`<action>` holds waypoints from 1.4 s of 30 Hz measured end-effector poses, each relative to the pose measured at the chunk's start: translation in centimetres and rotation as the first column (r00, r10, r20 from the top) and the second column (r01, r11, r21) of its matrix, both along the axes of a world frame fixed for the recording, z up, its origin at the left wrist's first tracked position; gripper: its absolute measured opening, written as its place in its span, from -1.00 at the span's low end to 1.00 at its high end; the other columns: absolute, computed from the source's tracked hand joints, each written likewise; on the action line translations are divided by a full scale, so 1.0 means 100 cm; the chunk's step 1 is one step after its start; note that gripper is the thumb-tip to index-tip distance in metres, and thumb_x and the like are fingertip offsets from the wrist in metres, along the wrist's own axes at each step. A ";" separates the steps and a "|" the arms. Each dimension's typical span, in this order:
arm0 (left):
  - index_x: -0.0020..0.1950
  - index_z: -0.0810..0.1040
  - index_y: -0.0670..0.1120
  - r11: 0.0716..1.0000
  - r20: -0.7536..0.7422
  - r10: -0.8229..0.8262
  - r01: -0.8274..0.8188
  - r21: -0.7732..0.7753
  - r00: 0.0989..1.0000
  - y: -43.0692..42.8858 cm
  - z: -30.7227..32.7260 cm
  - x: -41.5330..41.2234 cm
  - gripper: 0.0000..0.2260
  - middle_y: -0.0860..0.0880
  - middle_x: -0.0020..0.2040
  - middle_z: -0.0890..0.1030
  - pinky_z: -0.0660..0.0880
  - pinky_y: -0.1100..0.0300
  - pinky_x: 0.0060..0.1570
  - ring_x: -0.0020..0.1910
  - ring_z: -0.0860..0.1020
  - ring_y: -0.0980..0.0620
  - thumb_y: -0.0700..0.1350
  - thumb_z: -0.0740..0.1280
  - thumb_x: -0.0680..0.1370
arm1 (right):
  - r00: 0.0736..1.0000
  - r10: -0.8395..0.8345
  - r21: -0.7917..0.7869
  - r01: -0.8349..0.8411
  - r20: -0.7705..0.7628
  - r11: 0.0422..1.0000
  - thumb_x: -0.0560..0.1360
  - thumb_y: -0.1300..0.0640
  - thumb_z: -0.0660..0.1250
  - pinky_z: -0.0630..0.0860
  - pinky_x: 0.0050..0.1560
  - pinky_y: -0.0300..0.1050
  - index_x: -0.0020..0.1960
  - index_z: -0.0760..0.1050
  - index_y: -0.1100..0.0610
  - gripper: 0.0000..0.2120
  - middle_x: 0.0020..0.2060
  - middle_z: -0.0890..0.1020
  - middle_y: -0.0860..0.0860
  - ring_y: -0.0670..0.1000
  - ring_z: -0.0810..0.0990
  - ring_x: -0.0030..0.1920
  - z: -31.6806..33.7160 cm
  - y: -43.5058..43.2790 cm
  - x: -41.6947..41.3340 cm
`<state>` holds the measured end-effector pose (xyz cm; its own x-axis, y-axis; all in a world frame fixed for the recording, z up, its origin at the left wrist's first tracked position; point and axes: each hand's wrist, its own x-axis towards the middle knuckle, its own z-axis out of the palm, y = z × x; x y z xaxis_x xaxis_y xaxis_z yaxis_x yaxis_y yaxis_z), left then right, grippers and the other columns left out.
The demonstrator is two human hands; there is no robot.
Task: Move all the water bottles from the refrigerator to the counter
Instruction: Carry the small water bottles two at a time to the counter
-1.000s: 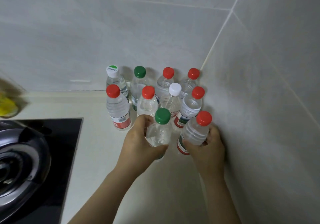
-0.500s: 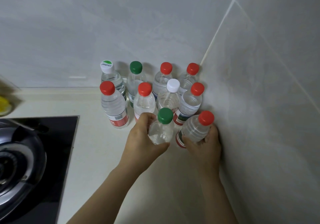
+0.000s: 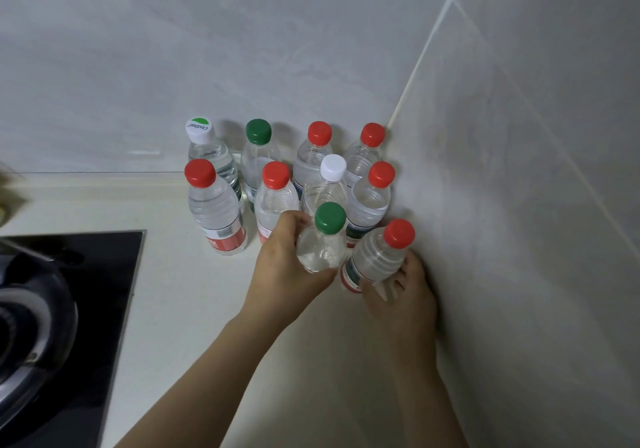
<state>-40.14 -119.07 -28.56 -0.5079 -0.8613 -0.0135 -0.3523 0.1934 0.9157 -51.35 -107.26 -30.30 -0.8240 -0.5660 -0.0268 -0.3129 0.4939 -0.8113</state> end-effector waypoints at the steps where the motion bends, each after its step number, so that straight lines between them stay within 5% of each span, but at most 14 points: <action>1: 0.11 0.38 0.07 1.000 0.006 -0.008 0.008 -0.003 1.000 0.000 -0.001 -0.001 -0.47 0.23 -0.05 0.56 0.46 0.47 -0.11 -0.04 0.50 0.38 -0.04 0.60 0.28 | 1.000 0.006 0.018 -0.005 -0.020 1.000 0.37 0.11 0.52 0.55 0.18 0.01 0.34 0.42 0.03 -0.42 0.20 0.61 -0.07 -0.04 0.59 0.20 0.001 0.003 0.001; 9: 0.12 0.41 -0.03 1.000 -0.022 -0.020 0.019 -0.016 1.000 0.006 -0.006 -0.010 -0.50 0.18 -0.05 0.56 0.41 0.52 -0.17 -0.07 0.50 0.39 -0.09 0.59 0.30 | 0.999 0.031 0.112 -0.027 -0.041 0.993 0.39 0.21 0.48 0.49 0.22 -0.06 0.33 0.45 0.07 -0.48 0.21 0.60 -0.04 0.01 0.56 0.22 0.006 0.019 0.004; 28: 0.16 0.36 0.06 1.000 0.004 0.019 -0.019 -0.003 1.000 0.005 -0.016 -0.016 -0.44 0.24 -0.02 0.52 0.43 0.53 -0.13 -0.02 0.47 0.44 -0.06 0.60 0.30 | 0.999 0.026 0.139 -0.029 0.026 0.990 0.40 0.25 0.48 0.43 0.31 -0.09 0.41 0.38 0.13 -0.39 0.29 0.54 0.00 0.02 0.51 0.30 0.013 0.024 0.008; 35: 0.28 0.35 -0.03 0.999 0.070 -0.012 0.015 -0.038 0.998 0.005 -0.014 -0.014 -0.37 0.07 0.16 0.52 0.42 0.28 0.02 0.09 0.49 0.11 -0.05 0.59 0.32 | 0.999 0.040 0.139 -0.043 0.022 0.989 0.40 0.25 0.47 0.42 0.28 -0.12 0.40 0.38 0.14 -0.40 0.29 0.55 0.01 0.03 0.51 0.29 0.019 0.026 0.009; 42: 0.39 0.32 -0.05 1.000 0.148 -0.016 0.020 -0.021 0.989 0.004 0.000 0.003 -0.31 0.00 0.29 0.45 0.44 0.16 0.20 0.23 0.48 0.00 -0.08 0.56 0.35 | 0.999 -0.001 0.031 0.002 -0.036 1.000 0.39 0.26 0.47 0.45 0.13 -0.19 0.32 0.45 0.08 -0.48 0.07 0.56 -0.16 -0.07 0.55 0.12 0.036 0.030 0.015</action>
